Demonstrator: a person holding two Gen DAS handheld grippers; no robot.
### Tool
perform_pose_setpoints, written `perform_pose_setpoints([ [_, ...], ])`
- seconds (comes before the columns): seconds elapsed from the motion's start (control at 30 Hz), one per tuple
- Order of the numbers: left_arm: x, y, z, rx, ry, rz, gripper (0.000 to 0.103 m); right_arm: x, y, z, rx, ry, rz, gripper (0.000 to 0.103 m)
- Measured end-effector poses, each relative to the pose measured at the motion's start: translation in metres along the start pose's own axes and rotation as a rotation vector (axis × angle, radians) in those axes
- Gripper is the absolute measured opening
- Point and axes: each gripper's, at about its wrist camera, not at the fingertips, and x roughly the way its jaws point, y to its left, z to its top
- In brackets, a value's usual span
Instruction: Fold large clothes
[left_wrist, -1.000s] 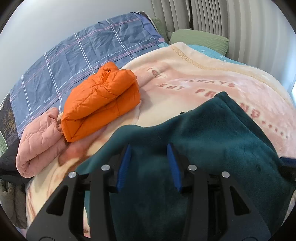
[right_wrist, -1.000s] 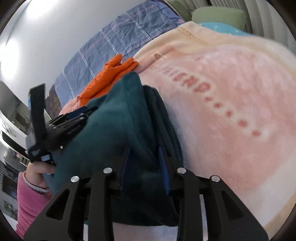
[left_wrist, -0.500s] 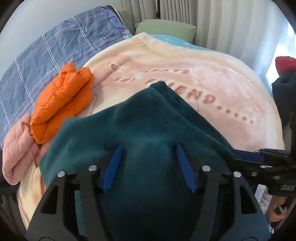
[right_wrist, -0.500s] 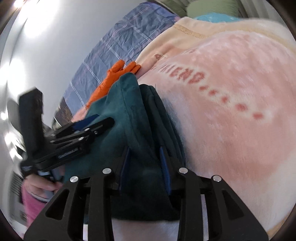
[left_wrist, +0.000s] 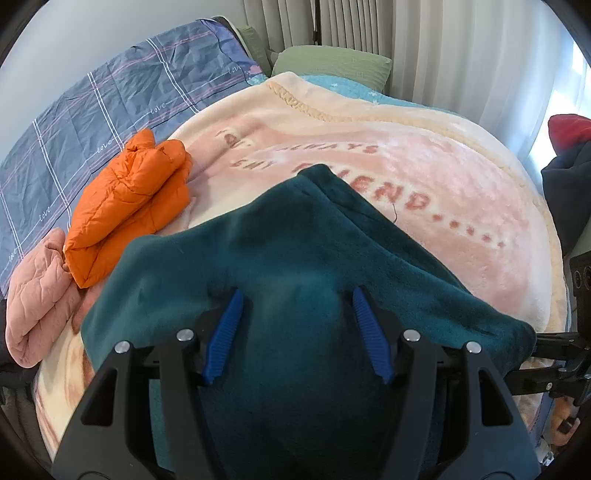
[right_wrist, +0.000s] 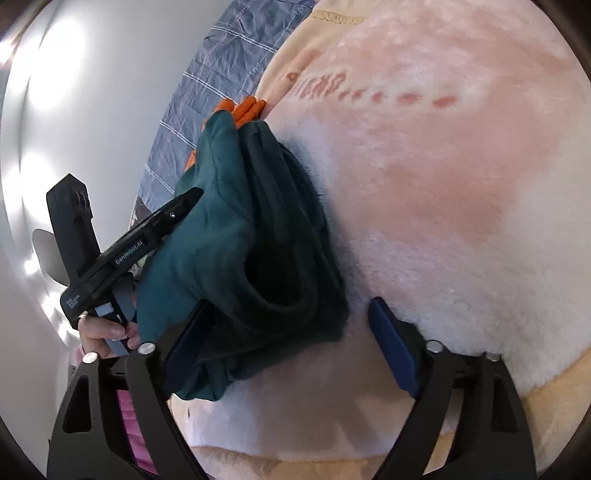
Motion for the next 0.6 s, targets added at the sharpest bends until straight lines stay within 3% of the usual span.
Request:
perform_pose_setpoints([
  [0.33, 0.0, 0.0, 0.0, 0.0, -0.001, 0.0, 0.064, 0.016, -0.008, 0.02, 0.191, 0.013, 0.117, 0.096],
  [0.5, 0.0, 0.0, -0.001, 0.001, -0.002, 0.003, 0.064, 0.03, -0.001, 0.026, 0.162, 0.068, 0.05, 0.096],
  [0.6, 0.0, 0.0, 0.0, 0.0, -0.003, 0.0, 0.064, 0.027, 0.002, 0.023, 0.182, 0.083, 0.083, 0.093],
])
